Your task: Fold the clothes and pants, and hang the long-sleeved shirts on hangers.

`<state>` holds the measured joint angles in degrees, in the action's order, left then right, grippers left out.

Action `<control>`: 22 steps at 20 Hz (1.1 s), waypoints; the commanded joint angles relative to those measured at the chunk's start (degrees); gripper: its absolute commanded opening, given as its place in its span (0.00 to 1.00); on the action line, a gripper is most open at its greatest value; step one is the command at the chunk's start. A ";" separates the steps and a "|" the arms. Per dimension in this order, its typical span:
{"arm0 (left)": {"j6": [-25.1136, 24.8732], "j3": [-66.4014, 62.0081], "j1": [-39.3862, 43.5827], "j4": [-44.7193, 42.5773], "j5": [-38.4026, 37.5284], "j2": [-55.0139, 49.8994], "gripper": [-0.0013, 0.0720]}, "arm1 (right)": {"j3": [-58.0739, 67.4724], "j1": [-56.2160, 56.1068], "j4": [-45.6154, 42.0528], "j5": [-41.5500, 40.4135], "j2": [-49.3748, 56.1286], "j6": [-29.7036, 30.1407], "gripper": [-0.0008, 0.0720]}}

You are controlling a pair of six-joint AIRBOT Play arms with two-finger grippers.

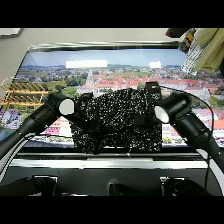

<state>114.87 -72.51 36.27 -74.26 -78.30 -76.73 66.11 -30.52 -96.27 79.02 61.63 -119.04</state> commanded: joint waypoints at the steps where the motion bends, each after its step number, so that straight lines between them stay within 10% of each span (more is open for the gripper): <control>1: 0.00 0.17 -0.11 1.40 2.58 0.00 0.06 | -1.95 7.34 12.94 -6.75 -1.99 4.00 0.06; 11: 0.04 0.17 -0.13 1.38 4.94 -0.17 0.06 | -11.32 11.39 24.52 -10.47 -1.97 11.91 0.06; 14: -0.02 0.09 -1.31 1.36 4.79 -0.02 0.69 | -11.32 11.39 25.57 -12.13 -1.92 11.91 0.06; 22: -13.79 2.49 -24.87 -7.63 -1.38 16.57 0.85 | -11.34 11.39 25.59 -12.92 -1.92 13.46 0.06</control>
<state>107.15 -71.68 20.75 -77.56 -78.00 -66.94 54.81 -19.16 -70.91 66.32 59.70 -106.30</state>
